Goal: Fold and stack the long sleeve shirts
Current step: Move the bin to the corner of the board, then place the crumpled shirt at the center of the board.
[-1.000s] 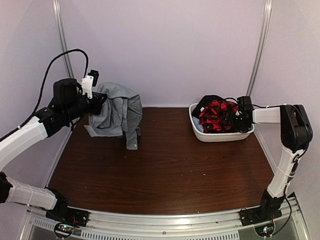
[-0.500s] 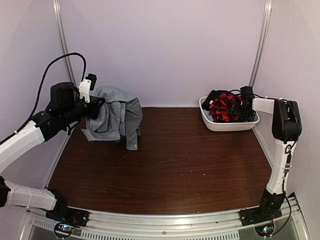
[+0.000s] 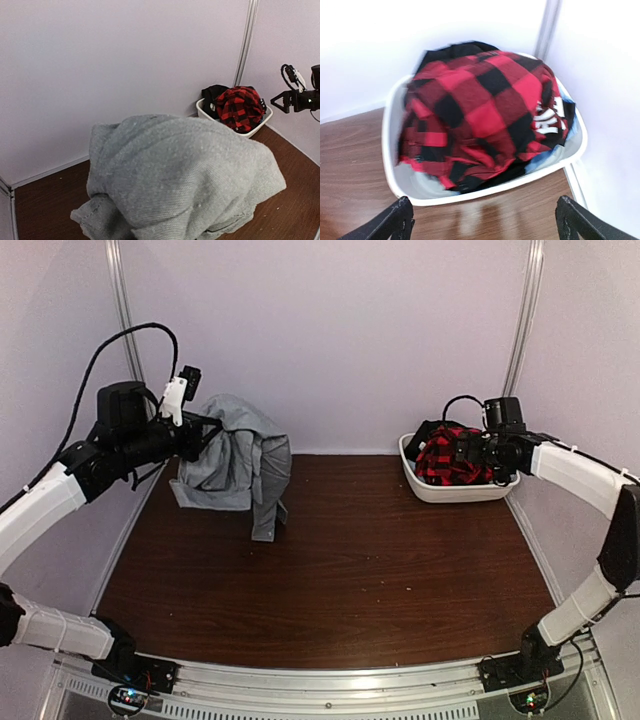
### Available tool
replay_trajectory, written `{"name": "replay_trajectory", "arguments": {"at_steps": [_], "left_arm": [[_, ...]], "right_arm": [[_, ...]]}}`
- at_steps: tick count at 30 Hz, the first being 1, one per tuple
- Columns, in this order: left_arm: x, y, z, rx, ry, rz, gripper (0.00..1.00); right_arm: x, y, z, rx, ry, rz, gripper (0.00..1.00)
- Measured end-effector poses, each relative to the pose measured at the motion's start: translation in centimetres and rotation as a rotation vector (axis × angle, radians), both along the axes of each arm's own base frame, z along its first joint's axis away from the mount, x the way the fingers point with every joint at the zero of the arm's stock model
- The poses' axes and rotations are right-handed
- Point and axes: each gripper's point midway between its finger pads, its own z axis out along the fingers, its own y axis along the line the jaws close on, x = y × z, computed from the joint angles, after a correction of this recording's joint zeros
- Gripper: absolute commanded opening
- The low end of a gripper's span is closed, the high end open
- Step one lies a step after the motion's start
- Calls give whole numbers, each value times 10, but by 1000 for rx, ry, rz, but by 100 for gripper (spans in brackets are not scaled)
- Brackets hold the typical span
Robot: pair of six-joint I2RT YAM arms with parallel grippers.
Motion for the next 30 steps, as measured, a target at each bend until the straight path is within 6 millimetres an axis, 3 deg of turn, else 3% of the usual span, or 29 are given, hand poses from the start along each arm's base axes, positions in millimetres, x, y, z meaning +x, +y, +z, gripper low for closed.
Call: {"name": "replay_trajectory", "arguments": {"at_steps": [3,5,6,12,14,17,21,25,27,30], "left_arm": [[2,-21,14,-92,13,-67,9],[4,-41,11,-125,41,-105,13],[4,-57,7,-135,62,-132,21],[-9,-185,-49,-92,226,-361,70],[-13,-208,-73,-56,274,-403,81],[-13,-208,-97,7,312,-393,97],[-11,-184,-93,57,264,-337,98],[-21,-156,-92,78,242,-301,96],[-29,-147,-107,93,268,-303,95],[-43,-147,-147,94,363,-340,92]], "right_arm": [[-26,54,36,11,-94,141,100],[-38,69,47,29,-126,193,100],[-43,72,49,40,-135,209,100],[-59,80,30,69,-90,271,100],[-63,85,22,76,-61,295,100],[-70,96,14,79,-28,336,100],[-90,132,3,86,14,452,100],[-123,178,-11,106,53,629,100],[-140,197,-26,115,96,711,100],[-149,209,-48,123,163,758,100]]}}
